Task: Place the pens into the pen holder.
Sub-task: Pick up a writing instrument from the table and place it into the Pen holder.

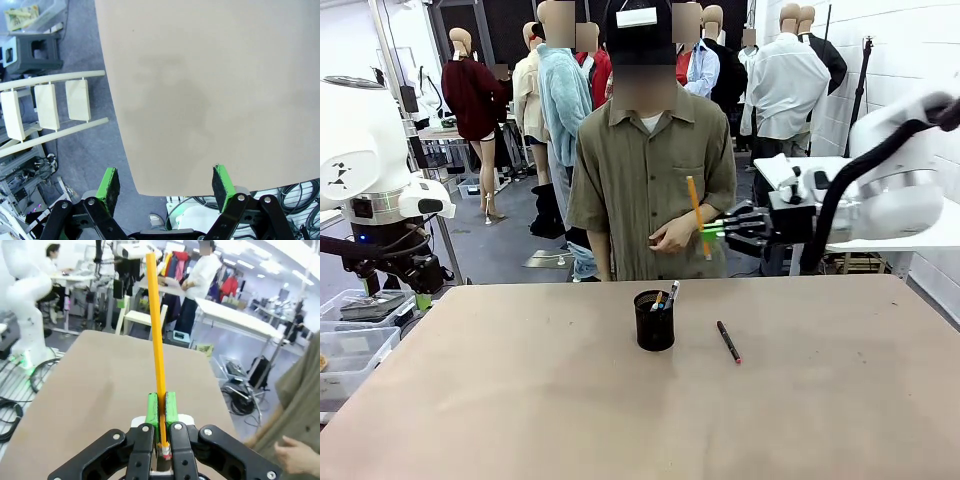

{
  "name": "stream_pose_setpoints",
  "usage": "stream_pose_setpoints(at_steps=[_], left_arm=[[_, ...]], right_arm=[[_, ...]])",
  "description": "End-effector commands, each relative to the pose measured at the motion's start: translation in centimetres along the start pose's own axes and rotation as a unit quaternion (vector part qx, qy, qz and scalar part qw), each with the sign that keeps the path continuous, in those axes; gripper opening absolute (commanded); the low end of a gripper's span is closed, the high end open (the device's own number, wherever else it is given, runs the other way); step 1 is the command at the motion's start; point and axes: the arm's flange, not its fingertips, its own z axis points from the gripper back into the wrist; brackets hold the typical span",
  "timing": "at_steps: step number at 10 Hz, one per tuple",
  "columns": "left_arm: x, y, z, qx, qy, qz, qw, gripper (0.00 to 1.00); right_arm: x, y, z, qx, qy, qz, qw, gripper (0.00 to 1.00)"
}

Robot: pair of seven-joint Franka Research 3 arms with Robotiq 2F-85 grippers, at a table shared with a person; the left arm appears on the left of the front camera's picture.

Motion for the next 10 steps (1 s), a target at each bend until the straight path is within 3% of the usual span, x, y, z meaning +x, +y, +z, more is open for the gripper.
stream_pose_setpoints(at_steps=[1, 2, 5, 8, 10], left_arm=[[-0.1, 0.0, 0.1, 0.010, 0.004, 0.004, 1.000, 0.96], [-0.1, 0.0, 0.1, 0.010, 0.004, 0.004, 1.000, 0.96], [-0.1, 0.0, 0.1, 0.010, 0.004, 0.004, 1.000, 0.96], [-0.1, 0.0, 0.1, 0.010, 0.004, 0.004, 1.000, 0.96], [-0.1, 0.0, 0.1, 0.010, 0.004, 0.004, 1.000, 0.96]], right_arm=[[-0.8, -1.9, -2.8, 0.028, -0.009, -0.010, 1.000, 0.00], [-1.1, -2.2, -4.6, 0.033, 0.010, -0.011, 0.999, 0.00], [-3.0, -2.8, -6.7, 0.054, 0.003, -0.032, 0.998, 0.00], [-1.9, -1.7, -5.8, 0.037, -0.003, -0.008, 0.999, 0.00], [-3.0, -1.7, -5.7, 0.016, -0.009, 0.005, 1.000, 0.00]])
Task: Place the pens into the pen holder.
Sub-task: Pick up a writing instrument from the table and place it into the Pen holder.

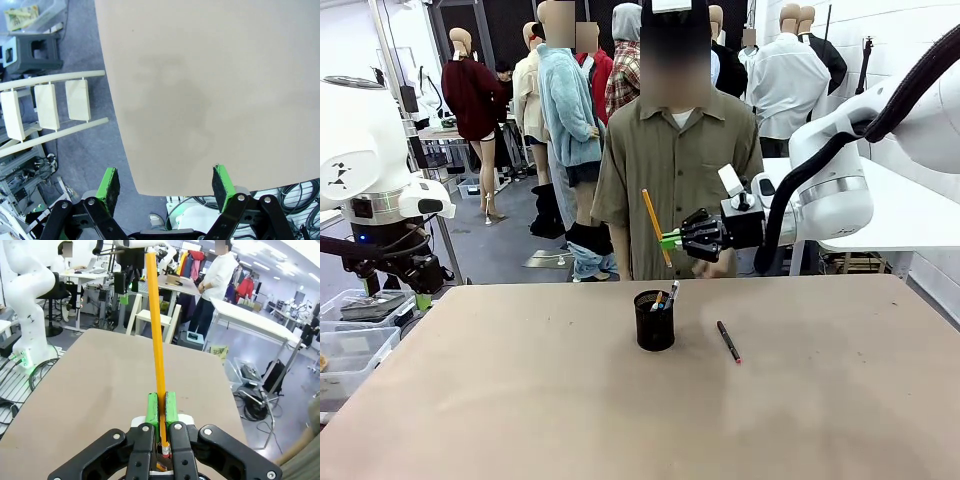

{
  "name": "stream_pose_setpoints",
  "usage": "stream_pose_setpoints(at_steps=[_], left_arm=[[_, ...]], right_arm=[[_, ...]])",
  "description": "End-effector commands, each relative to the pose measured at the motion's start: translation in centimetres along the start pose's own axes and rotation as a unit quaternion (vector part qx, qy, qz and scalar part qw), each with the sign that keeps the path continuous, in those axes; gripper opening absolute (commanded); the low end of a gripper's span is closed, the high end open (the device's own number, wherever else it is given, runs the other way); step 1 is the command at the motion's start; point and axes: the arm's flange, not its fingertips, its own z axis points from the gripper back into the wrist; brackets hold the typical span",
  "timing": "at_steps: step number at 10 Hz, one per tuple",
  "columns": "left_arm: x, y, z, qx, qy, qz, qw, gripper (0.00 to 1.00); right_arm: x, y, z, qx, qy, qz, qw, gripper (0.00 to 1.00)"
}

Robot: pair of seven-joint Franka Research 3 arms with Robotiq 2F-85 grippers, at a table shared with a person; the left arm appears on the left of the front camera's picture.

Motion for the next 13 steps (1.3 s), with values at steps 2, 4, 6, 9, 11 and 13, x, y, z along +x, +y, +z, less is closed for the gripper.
stream_pose_setpoints(at_steps=[2, 4, 6, 9, 11, 13], left_arm=[[-0.1, 0.0, 0.1, 0.010, 0.003, 0.004, 1.000, 0.96], [-0.1, 0.0, 0.1, 0.010, 0.003, 0.004, 1.000, 0.96], [-0.1, 0.0, 0.1, 0.010, 0.003, 0.004, 1.000, 0.96], [-0.1, 0.0, 0.1, 0.010, 0.003, 0.004, 1.000, 0.96], [-0.1, 0.0, 0.1, 0.010, 0.003, 0.004, 1.000, 0.96], [-0.1, 0.0, 0.1, 0.010, 0.003, 0.004, 1.000, 0.96]], right_arm=[[-2.6, -1.3, -0.6, 0.001, -0.037, 0.003, 0.999, 0.00], [-4.0, -2.0, -1.2, 0.033, -0.061, 0.008, 0.998, 0.00], [-5.1, -2.3, -1.8, 0.053, -0.069, -0.002, 0.996, 0.00], [-6.8, -3.8, -3.3, 0.082, -0.062, -0.032, 0.994, 0.00], [-7.3, -4.2, -3.8, 0.083, -0.055, -0.033, 0.994, 0.00], [-8.3, -4.6, -3.9, 0.091, -0.059, -0.050, 0.993, 0.00]])
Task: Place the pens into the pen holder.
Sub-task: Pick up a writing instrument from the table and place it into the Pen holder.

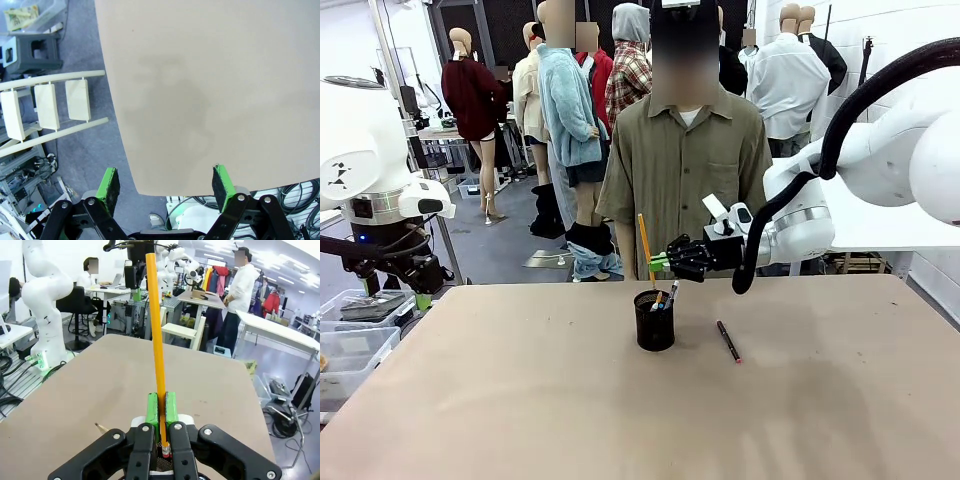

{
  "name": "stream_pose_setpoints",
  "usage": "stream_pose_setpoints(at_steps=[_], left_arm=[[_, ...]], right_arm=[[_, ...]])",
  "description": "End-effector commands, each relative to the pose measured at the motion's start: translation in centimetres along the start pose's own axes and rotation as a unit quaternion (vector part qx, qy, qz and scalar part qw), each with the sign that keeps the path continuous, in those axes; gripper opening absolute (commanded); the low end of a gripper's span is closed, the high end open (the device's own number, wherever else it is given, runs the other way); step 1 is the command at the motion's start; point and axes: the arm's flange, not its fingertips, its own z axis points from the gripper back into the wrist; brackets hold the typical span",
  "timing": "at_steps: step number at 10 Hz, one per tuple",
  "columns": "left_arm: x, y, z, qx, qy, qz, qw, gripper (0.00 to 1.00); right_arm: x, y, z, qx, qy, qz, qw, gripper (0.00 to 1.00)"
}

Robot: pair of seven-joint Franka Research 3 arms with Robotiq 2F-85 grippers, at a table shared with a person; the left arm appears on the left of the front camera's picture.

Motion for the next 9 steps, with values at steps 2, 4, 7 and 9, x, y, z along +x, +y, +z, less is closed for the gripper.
stream_pose_setpoints(at_steps=[2, 4, 7, 9], left_arm=[[-0.09, 0.00, 0.10, 0.010, 0.003, 0.004, 1.000, 0.96], [-0.09, 0.00, 0.10, 0.010, 0.003, 0.004, 1.000, 0.96], [-0.09, 0.00, 0.10, 0.010, 0.003, 0.004, 1.000, 0.96], [-0.09, 0.00, 0.10, 0.010, 0.003, 0.004, 1.000, 0.96]], right_arm=[[-1.09, -1.45, -0.24, 0.016, 0.002, -0.028, 0.999, 0.00], [-1.06, -1.51, -0.26, 0.023, 0.005, -0.028, 0.999, 0.23], [-0.95, -1.45, -0.17, 0.032, 0.004, -0.029, 0.999, 0.74], [-0.33, -0.90, 0.32, 0.024, 0.006, -0.025, 0.999, 1.00]])
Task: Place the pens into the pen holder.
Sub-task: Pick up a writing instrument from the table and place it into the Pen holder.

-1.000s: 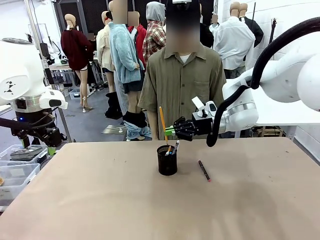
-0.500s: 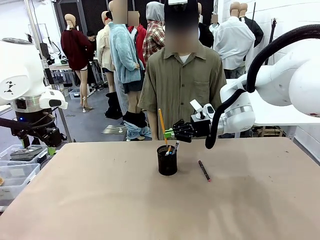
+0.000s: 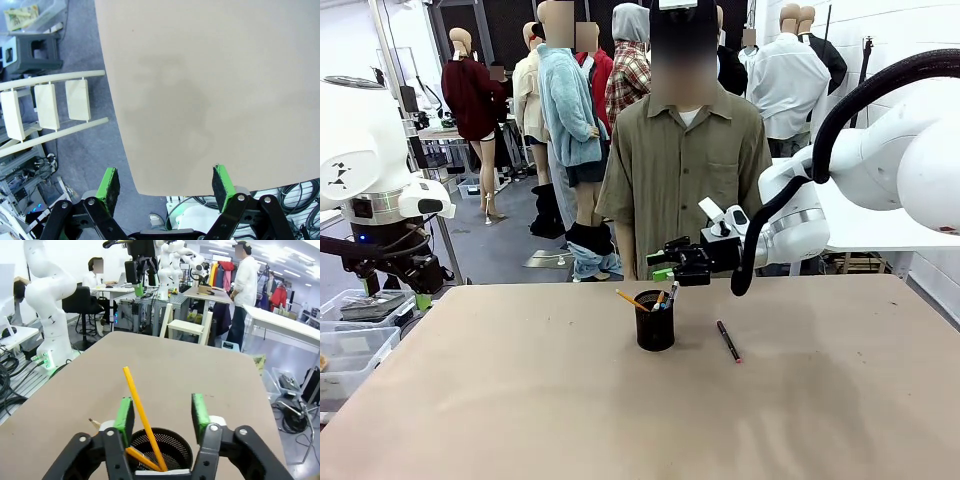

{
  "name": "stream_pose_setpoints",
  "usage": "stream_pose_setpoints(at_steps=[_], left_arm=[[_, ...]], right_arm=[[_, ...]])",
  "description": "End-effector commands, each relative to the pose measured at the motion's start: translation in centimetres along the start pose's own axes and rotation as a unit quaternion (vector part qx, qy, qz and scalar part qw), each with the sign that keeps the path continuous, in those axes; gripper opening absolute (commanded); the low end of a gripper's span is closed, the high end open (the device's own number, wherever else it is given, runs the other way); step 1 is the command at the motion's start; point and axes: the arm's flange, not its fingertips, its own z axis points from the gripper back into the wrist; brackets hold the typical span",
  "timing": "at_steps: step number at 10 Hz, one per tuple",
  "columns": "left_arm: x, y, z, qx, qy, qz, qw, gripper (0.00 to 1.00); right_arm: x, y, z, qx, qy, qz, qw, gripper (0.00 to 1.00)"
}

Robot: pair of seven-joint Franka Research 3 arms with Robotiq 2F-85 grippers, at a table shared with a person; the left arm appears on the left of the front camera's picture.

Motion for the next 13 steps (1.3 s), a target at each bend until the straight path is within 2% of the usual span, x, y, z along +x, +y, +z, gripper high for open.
stream_pose_setpoints(at_steps=[1, 5, 8, 9, 11, 13], left_arm=[[-0.1, 0.0, 0.1, 0.010, 0.003, 0.004, 1.000, 0.96], [-0.1, 0.0, 0.1, 0.010, 0.003, 0.004, 1.000, 0.96], [-0.1, 0.0, 0.1, 0.010, 0.003, 0.004, 1.000, 0.96], [-0.1, 0.0, 0.1, 0.010, 0.003, 0.004, 1.000, 0.96], [-0.1, 0.0, 0.1, 0.010, 0.003, 0.004, 1.000, 0.96], [-0.1, 0.0, 0.1, 0.010, 0.003, 0.004, 1.000, 0.96]], right_arm=[[1.2, 0.8, 1.4, -0.011, 0.006, -0.001, 1.000, 1.00], [7.3, 6.9, 6.4, -0.091, 0.058, 0.027, 0.994, 1.00], [10.8, 11.4, 9.8, -0.207, 0.090, -0.017, 0.974, 1.00], [12.2, 12.9, 10.5, -0.255, 0.088, -0.064, 0.961, 1.00], [14.6, 13.2, 10.1, -0.342, 0.129, -0.174, 0.914, 1.00], [16.6, 11.5, 8.5, -0.413, 0.185, -0.280, 0.847, 1.00]])
